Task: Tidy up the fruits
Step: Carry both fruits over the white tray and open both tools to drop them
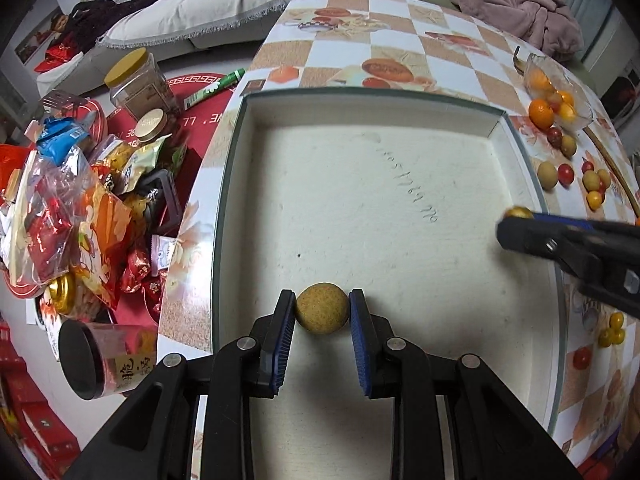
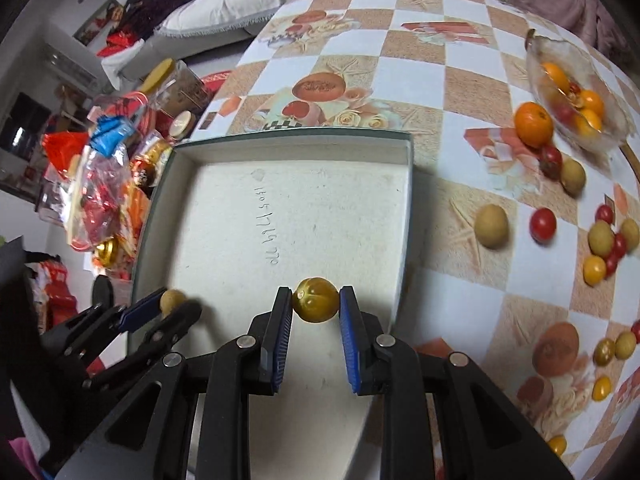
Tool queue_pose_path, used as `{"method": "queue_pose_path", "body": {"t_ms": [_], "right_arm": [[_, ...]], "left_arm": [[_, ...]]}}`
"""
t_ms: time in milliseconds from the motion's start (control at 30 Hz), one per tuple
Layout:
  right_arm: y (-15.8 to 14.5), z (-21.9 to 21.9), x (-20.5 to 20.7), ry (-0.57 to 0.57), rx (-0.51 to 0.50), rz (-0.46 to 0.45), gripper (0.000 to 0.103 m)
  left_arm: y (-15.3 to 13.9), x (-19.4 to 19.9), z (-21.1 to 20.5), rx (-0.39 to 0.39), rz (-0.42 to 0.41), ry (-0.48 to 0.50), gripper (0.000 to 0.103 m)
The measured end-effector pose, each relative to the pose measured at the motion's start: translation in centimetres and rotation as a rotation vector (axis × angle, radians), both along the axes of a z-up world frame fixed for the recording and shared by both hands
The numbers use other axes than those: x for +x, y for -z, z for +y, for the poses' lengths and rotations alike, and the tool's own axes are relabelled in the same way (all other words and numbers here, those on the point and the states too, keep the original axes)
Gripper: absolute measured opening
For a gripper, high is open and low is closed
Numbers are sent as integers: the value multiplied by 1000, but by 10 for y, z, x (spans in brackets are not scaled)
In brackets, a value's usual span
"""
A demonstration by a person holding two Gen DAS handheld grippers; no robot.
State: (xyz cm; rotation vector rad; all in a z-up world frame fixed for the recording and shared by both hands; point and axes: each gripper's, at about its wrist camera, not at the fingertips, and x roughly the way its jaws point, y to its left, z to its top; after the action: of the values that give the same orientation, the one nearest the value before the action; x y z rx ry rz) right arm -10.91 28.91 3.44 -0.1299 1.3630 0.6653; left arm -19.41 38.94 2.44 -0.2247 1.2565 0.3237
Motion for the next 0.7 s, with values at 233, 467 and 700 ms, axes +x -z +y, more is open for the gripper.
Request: {"method": "queue_pose_path", "body": {"t_ms": [233, 467, 700], "right_arm": [[16, 17, 0, -49, -80, -5, 27], [8, 26, -2, -62, -36, -18, 79], [-26, -14, 6, 44, 28, -83, 82]], "left_arm": [[2, -3, -3, 25, 10, 18, 53], [-1, -7, -10, 39, -3, 53, 76], [-6, -10, -14, 25, 6, 62, 76]]}}
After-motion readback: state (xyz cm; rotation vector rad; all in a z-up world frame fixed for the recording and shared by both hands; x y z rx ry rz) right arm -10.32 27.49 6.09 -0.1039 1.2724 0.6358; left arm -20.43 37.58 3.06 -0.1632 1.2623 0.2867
